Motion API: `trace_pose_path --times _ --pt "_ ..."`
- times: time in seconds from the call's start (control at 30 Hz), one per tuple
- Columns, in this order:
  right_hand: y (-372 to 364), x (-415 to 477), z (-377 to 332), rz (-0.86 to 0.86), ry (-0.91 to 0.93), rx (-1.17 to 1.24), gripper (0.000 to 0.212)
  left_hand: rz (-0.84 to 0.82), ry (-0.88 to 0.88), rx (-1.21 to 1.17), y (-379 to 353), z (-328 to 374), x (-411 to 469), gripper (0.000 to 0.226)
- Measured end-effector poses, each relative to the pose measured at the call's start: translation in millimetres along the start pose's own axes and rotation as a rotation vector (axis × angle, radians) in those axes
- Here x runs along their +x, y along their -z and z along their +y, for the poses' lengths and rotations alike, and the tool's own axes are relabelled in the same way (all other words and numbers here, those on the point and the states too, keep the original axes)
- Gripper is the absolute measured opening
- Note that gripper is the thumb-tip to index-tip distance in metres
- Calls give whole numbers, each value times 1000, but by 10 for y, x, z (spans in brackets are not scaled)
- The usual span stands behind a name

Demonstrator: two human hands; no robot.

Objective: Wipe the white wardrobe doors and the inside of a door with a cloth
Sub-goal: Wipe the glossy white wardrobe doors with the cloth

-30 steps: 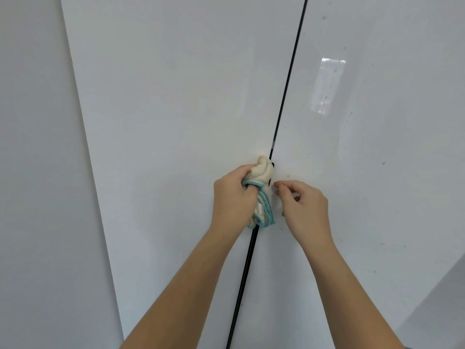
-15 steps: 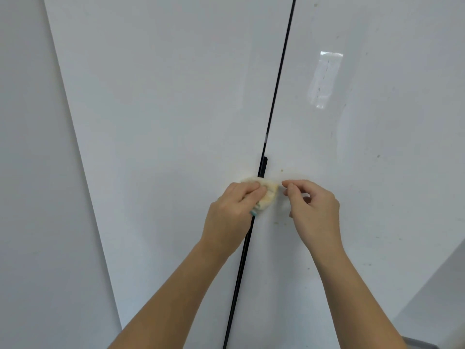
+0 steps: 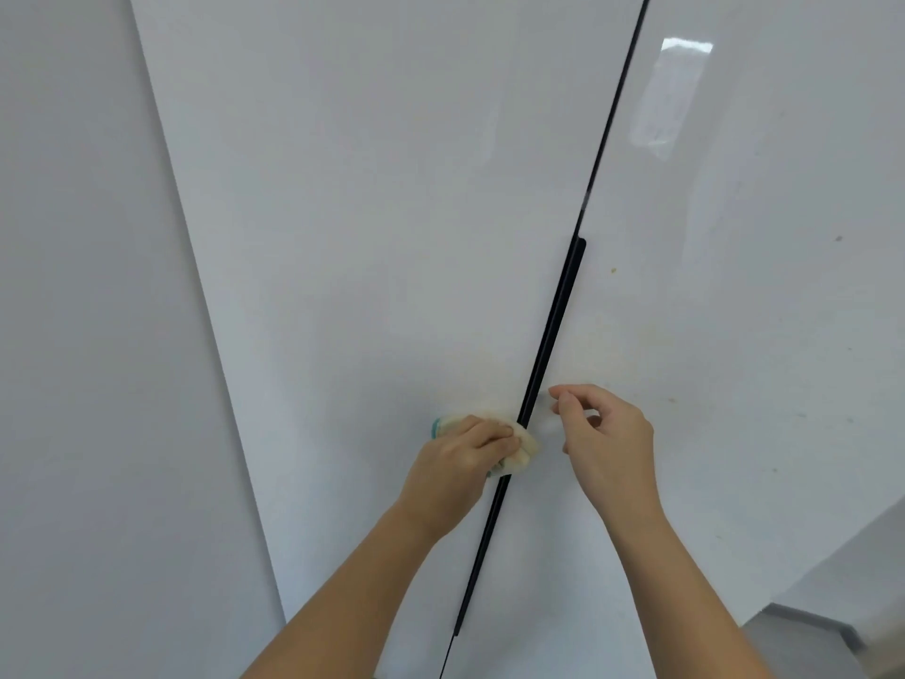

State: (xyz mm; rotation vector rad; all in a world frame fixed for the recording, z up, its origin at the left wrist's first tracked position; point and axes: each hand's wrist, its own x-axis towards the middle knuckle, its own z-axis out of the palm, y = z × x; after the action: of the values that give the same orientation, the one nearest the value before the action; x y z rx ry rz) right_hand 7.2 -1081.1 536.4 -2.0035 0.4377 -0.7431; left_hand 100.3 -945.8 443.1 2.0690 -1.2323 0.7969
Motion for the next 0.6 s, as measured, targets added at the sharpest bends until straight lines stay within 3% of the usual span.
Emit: trace_pose_path --times 0.1,0.23,0.47,0.6 --pt "-118 -111 10 8 -37 -5 19 1 265 -255 116 -107 -181 44" --pt "-367 -303 12 -19 -79 -25 18 71 710 -688 526 -189 -288 37" --pt "-1037 -642 231 -160 -144 47 17 317 997 -1196 746 -559 -552 28" --pt "-1418 -674 336 -333 -157 161 18 454 968 -1347 688 -778 -643 28"
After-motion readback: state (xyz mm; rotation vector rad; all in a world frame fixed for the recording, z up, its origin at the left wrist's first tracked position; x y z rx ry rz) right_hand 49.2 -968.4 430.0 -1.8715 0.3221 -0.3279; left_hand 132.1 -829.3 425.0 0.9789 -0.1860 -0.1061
